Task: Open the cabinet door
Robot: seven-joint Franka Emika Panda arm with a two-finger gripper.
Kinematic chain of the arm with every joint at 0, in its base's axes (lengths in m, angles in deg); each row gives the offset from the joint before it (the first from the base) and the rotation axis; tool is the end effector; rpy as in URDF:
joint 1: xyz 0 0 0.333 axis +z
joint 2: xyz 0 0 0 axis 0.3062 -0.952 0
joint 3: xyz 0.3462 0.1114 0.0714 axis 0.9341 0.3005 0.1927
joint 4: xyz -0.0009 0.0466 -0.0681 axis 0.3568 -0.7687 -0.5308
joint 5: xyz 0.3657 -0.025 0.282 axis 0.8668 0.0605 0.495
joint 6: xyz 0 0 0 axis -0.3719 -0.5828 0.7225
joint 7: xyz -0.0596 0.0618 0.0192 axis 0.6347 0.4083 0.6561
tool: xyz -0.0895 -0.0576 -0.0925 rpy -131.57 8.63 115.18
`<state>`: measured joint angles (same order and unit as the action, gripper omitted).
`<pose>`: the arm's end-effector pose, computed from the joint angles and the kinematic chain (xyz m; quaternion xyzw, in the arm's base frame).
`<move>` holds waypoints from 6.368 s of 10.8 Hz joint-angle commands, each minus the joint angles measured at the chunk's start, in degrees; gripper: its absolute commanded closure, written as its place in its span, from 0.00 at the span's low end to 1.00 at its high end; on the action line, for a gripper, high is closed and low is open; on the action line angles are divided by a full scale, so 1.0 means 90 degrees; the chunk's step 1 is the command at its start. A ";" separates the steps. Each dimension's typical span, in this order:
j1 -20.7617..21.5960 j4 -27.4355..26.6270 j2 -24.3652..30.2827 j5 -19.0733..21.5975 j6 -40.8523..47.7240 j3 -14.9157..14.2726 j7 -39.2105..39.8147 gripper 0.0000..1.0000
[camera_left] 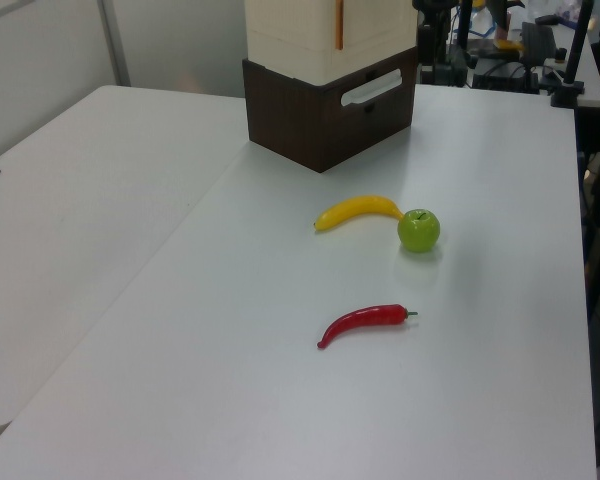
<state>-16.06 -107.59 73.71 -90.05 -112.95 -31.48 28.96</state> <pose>0.6508 0.0239 0.6306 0.9986 0.0317 -0.0265 0.0341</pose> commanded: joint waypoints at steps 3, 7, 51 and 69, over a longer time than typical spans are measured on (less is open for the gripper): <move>0.0038 -0.0058 0.0038 0.0060 -0.0054 -0.0062 -0.0030 0.00; 0.0018 -0.0029 0.0009 0.0021 -0.0054 -0.0072 -0.0049 0.00; -0.1124 0.0371 -0.1047 -0.0908 -0.4099 -0.0023 -0.1485 0.65; -0.1144 0.1016 -0.0967 -0.0634 -0.4371 -0.0082 -0.1426 0.00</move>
<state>-26.68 -97.03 64.51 -95.73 -152.49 -31.92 16.16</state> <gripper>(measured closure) 0.000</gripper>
